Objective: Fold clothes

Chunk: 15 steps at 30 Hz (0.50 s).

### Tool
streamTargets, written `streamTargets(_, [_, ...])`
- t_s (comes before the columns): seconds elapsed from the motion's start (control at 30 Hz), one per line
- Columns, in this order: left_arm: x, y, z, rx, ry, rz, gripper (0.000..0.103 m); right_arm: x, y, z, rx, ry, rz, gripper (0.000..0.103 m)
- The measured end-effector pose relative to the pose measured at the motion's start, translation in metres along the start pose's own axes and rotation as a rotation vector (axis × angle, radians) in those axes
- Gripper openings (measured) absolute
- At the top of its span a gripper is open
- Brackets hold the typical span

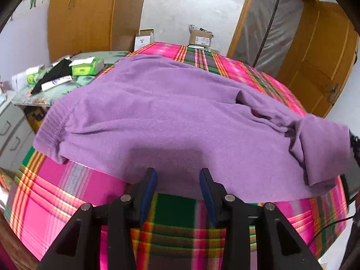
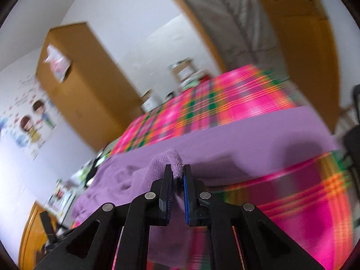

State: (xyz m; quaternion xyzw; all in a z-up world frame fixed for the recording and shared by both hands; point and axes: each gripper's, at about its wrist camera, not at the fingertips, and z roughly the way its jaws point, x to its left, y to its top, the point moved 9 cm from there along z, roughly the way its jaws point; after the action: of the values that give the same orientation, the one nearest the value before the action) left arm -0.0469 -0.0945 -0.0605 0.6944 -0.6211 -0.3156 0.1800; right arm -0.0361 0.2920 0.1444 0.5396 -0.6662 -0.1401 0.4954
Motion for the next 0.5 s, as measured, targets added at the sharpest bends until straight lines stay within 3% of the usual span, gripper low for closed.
streamTargets(0.27, [-0.043, -0.005, 0.005, 0.026, -0.073, 0.072, 0.040, -0.073, 0.027, -0.052, -0.106, -0.150, 0.073, 0.009])
streamTargets(0.5, [-0.066, -0.010, 0.007, 0.040, -0.111, 0.118, 0.040, -0.104, 0.045, -0.080, -0.169, -0.234, 0.093, 0.009])
